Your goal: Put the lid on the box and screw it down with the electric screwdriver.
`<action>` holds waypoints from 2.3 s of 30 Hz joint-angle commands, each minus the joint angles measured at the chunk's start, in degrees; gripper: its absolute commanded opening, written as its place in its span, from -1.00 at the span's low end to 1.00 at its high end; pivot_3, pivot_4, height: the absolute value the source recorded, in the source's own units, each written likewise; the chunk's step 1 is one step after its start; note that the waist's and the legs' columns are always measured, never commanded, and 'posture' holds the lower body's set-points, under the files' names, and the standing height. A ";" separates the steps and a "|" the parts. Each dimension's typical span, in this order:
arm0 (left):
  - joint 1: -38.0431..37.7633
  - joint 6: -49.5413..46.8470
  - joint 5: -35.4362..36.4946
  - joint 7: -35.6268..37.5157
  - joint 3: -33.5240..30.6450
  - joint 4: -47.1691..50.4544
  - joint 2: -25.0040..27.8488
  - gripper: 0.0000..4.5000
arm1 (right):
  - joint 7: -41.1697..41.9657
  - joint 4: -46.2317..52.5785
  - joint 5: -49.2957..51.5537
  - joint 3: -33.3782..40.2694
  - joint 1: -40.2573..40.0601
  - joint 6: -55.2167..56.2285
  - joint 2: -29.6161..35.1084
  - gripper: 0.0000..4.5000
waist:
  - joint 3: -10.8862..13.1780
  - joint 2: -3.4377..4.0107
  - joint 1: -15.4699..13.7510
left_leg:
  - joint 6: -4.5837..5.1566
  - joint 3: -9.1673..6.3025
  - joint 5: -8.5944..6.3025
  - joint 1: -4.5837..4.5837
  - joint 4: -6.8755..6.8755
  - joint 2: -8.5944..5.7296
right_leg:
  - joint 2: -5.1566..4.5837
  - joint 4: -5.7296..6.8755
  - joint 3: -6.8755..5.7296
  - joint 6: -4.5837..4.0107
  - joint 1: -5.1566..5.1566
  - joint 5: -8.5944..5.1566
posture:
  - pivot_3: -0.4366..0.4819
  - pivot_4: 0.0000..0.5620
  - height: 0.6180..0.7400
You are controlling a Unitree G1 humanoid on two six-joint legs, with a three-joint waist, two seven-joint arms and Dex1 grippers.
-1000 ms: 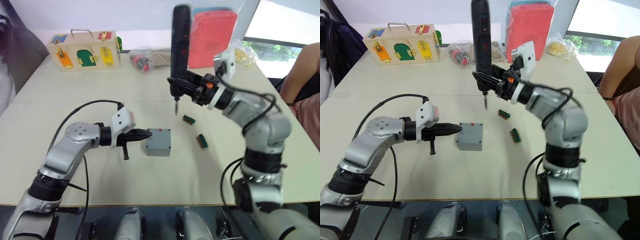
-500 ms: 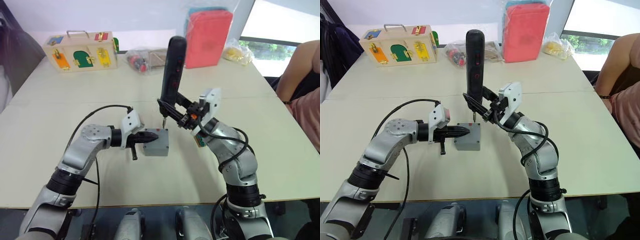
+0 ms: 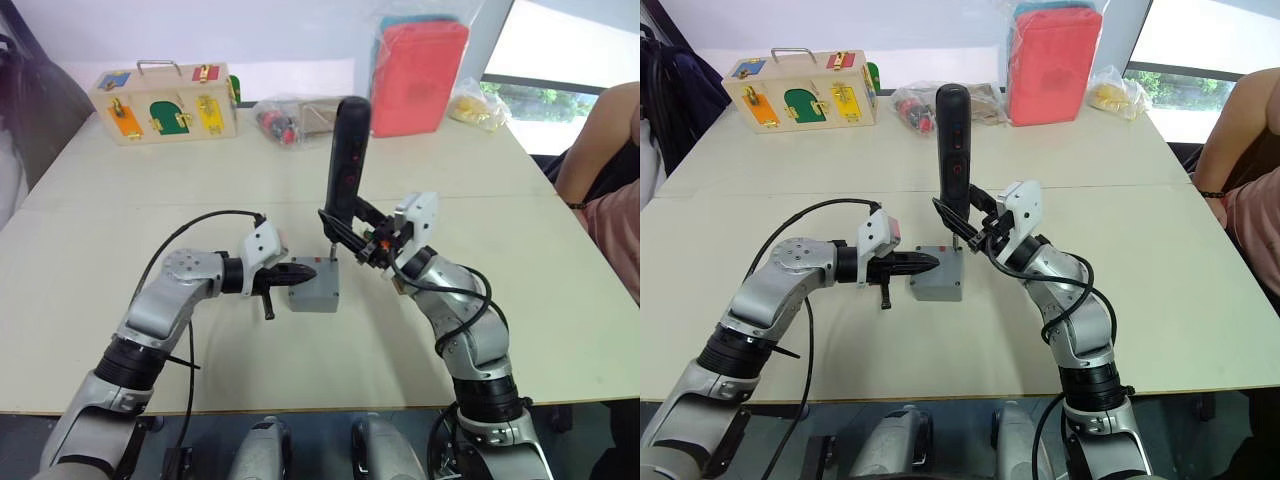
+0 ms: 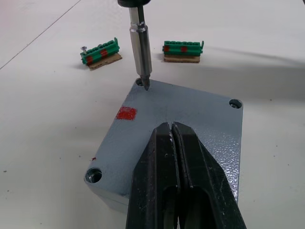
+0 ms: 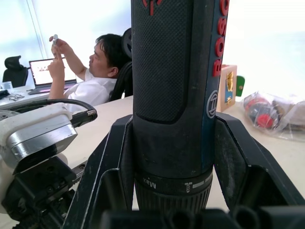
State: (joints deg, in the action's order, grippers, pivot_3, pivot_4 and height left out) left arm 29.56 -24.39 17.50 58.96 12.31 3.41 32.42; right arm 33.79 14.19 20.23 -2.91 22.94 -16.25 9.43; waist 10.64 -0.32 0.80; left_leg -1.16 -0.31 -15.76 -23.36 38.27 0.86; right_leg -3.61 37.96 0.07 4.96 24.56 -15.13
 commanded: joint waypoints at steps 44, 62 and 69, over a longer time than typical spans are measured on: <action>-2.50 0.56 -3.13 0.24 0.77 0.57 0.08 -1.00 | -3.93 -4.96 -4.91 -8.26 -6.53 -10.55 4.41 -0.23 | -1.69 -0.44 -0.01 | 0.27 -0.12 -0.17 1.65 -0.42 0.08 | 0.06 -0.56 -0.06 -0.16 -1.72 -0.19 | -0.05 -0.47 0.83; -3.00 1.16 -4.65 0.97 1.12 -0.41 -0.21 -1.00 | -5.06 -5.61 -4.27 -7.98 -6.98 -13.27 4.34 -0.23 | -2.67 -0.70 -0.03 | 0.29 -0.18 -0.19 2.20 -1.04 0.11 | 0.02 -0.90 -0.05 -0.44 -2.12 -0.36 | -0.05 -0.47 0.83; -3.20 1.39 -4.96 1.18 1.24 -0.58 -0.08 -1.00 | -4.82 -5.52 -4.58 -8.04 -6.99 -12.50 4.57 -0.23 | -2.68 -0.71 -0.03 | 0.29 -0.19 -0.19 2.20 -1.06 0.12 | 0.00 -0.94 -0.05 -0.45 -2.12 -0.37 | -0.05 -0.47 0.83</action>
State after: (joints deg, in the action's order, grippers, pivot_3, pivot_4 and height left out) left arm 26.68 -23.30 13.03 59.82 12.84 2.73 32.15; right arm 28.44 14.01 17.17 -7.58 20.83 -22.61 12.44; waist 7.96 -1.03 0.76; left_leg -0.87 -0.50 -15.95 -21.17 37.20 0.98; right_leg -3.61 37.02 0.02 4.51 22.43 -15.51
